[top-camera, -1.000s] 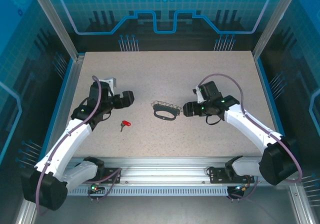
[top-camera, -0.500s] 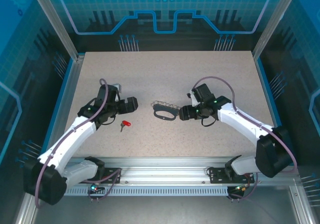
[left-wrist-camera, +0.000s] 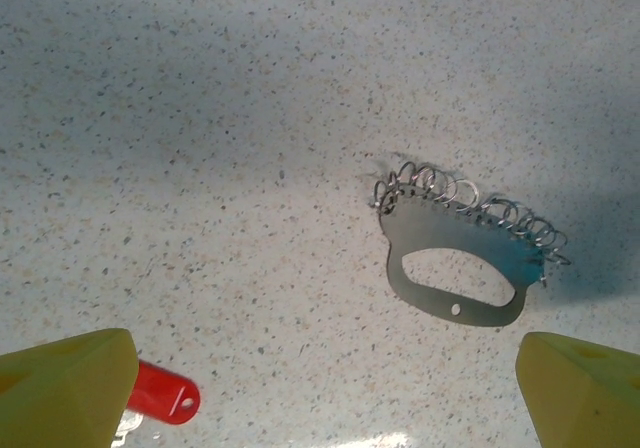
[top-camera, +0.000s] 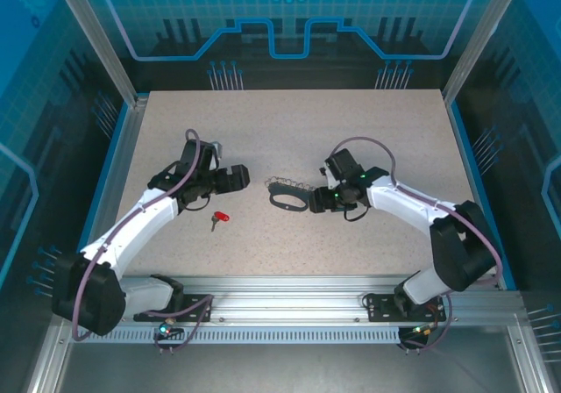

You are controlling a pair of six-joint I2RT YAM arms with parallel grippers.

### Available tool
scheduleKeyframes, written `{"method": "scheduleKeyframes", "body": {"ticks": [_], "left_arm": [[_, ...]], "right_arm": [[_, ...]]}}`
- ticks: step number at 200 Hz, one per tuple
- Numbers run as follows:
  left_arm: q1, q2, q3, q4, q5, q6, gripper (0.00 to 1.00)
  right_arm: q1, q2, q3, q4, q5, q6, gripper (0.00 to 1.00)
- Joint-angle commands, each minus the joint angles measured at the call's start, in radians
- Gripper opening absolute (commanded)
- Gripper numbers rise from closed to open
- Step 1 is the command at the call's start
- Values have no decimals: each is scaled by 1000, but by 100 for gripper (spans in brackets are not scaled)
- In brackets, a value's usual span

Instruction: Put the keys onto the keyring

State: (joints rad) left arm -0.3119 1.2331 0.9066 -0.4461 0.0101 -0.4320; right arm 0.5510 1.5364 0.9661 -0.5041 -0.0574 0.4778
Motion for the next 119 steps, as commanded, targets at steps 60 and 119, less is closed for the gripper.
{"method": "scheduleKeyframes", "body": {"ticks": [60, 119], "left_arm": [[-6, 80, 29, 86, 77, -73, 99], [-6, 111, 48, 93, 75, -71, 99]], "right_arm": [[98, 194, 192, -97, 180, -37, 41], [91, 290, 286, -122, 188, -76, 35]]}}
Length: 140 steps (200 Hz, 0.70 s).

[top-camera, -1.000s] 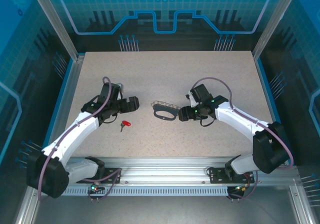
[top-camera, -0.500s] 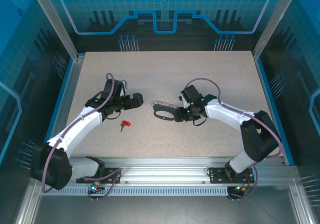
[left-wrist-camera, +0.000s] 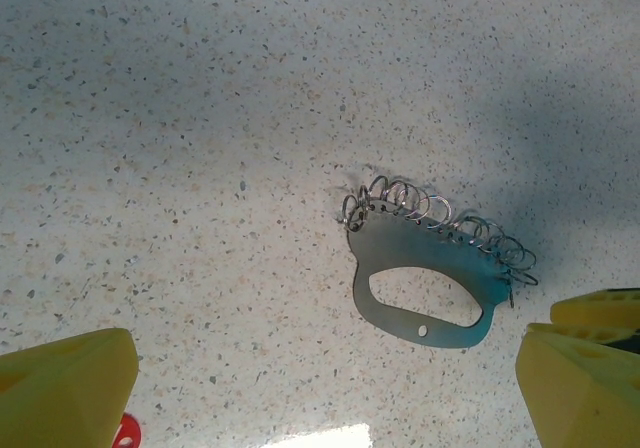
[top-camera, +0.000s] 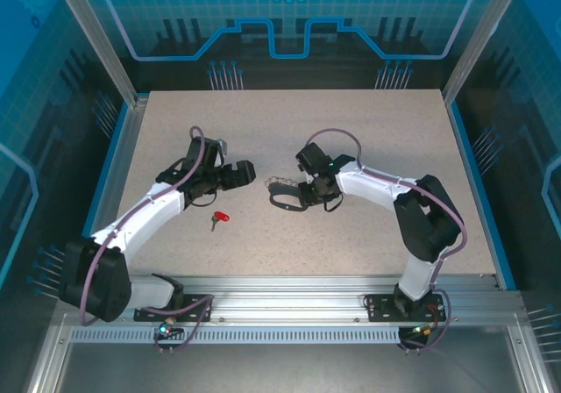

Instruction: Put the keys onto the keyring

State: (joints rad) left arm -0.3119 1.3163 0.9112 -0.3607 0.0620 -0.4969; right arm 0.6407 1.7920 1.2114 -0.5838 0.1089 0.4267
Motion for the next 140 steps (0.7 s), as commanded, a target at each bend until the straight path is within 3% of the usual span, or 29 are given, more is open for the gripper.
{"method": "scheduleKeyframes", "body": {"ticks": [1, 140], "left_arm": [[-6, 28, 45, 9, 23, -6, 99], [-6, 71, 83, -7, 21, 7, 99]], "right_arm": [[1, 36, 42, -43, 21, -25, 35], [-13, 111, 48, -43, 19, -49, 30]]}}
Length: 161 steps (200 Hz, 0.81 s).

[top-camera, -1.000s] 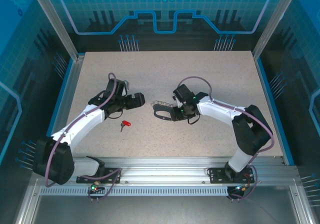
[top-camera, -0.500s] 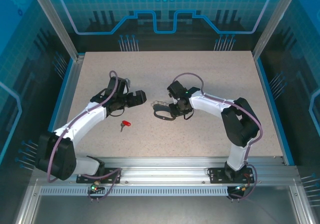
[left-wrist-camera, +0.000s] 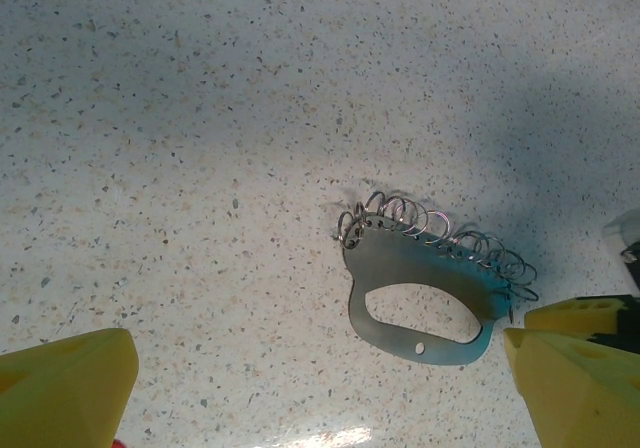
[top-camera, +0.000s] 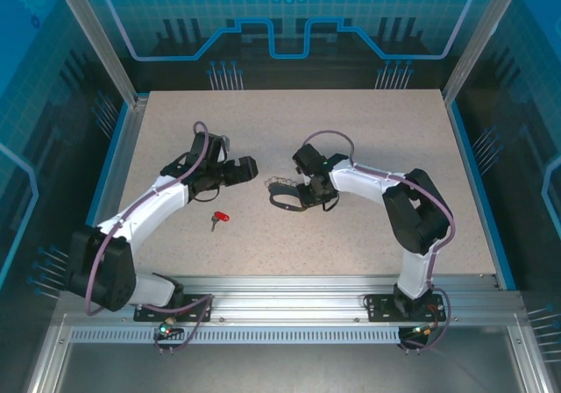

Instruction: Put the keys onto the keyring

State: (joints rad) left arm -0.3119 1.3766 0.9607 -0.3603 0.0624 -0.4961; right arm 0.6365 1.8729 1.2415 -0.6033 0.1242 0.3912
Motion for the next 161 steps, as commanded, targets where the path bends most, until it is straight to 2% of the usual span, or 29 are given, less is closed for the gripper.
{"method": "scheduleKeyframes", "body": {"ticks": [1, 161], "left_arm": [[-6, 11, 33, -8, 20, 7, 99], [-6, 50, 61, -9, 30, 14, 99]], "right_arm": [[-10, 31, 18, -25, 4, -15, 30], [-48, 81, 73, -31, 15, -41, 30]]}}
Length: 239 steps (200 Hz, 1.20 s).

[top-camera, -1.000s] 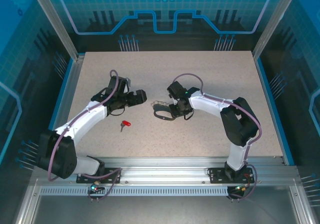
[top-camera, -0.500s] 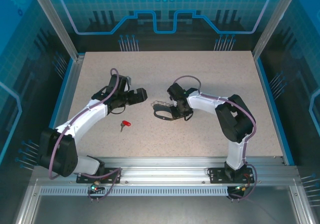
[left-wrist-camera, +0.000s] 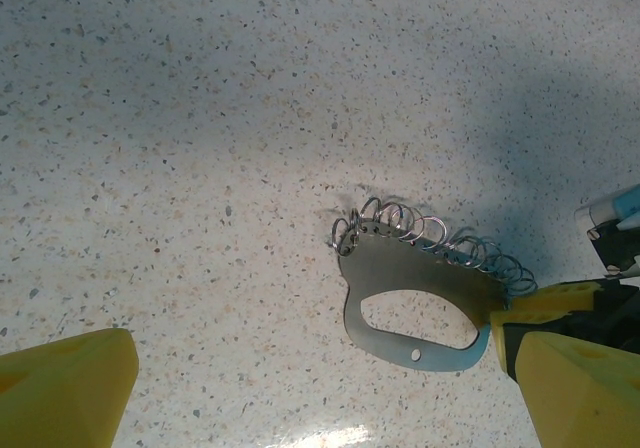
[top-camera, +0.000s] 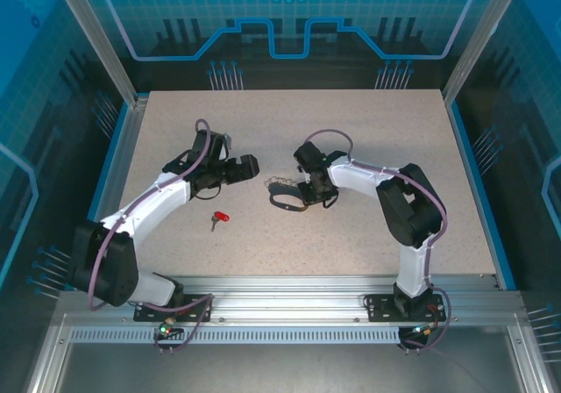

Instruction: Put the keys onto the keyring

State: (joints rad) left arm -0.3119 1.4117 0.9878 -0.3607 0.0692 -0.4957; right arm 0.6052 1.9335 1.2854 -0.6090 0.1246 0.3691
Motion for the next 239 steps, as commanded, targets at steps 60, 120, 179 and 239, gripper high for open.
{"method": "scheduleKeyframes", "body": {"ticks": [60, 120, 179, 239], "left_arm": [[-5, 24, 34, -1, 23, 11, 99], [-5, 28, 38, 1, 24, 9, 99], [-6, 28, 37, 2, 22, 7, 99], [-6, 31, 38, 7, 24, 0, 99]], "right_arm": [[-24, 29, 41, -37, 35, -40, 25], [-25, 38, 49, -45, 30, -60, 20], [-35, 25, 22, -42, 36, -70, 21], [-55, 3, -9, -32, 28, -80, 21]]}}
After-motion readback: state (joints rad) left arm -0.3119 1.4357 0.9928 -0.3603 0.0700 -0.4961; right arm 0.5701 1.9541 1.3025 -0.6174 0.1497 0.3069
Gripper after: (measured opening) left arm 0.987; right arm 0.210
